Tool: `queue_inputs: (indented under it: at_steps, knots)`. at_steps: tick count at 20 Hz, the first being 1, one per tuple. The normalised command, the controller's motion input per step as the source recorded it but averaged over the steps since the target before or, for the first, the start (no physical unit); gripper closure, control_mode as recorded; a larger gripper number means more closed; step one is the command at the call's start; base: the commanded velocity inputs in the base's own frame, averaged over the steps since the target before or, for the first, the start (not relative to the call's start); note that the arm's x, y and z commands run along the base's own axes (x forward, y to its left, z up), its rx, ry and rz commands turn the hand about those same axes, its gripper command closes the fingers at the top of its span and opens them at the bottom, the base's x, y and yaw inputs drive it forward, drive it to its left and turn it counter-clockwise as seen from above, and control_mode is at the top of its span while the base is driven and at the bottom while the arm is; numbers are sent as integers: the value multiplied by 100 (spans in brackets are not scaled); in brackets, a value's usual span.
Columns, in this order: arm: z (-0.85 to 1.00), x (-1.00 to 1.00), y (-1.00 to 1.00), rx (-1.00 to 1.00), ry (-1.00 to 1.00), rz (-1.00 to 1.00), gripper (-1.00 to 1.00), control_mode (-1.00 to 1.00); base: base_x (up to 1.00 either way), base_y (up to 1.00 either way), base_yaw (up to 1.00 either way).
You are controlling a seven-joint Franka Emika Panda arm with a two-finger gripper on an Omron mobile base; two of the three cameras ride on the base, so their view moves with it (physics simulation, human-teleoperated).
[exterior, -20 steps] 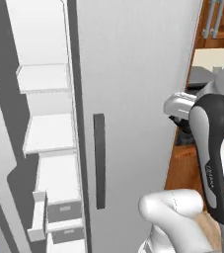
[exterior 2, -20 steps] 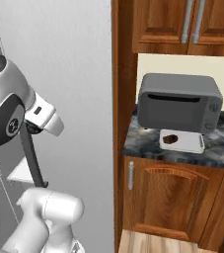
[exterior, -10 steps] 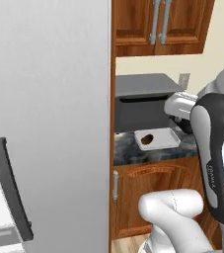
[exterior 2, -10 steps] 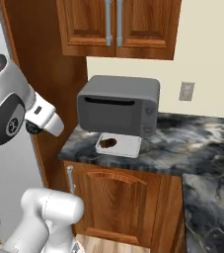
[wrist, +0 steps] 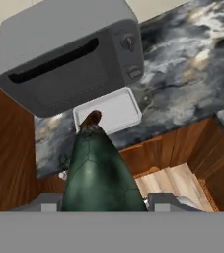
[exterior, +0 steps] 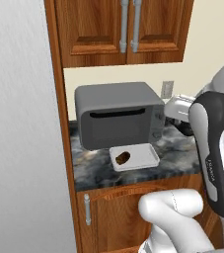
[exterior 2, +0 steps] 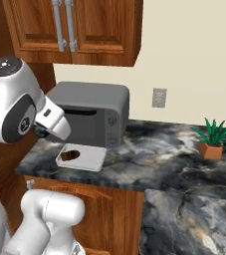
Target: Take the eggplant and sweet potato out of the freezer and place them in the tupperware container on the counter. Then put the tupperware containing the vegetables back in the freezer.
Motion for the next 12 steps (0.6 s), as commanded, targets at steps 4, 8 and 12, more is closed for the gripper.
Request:
queue_inputs:
  at_steps: [4, 8, 12]
  knots:
    - [-99, 87, 0, 0, 7, 0, 100, -100, 0, 0, 0]
    - [-97, 96, 0, 0, 11, 2, 100, -100, 0, 0, 0]
    - [-100, 87, 1, 0, 4, 3, 100, -100, 0, 0, 0]
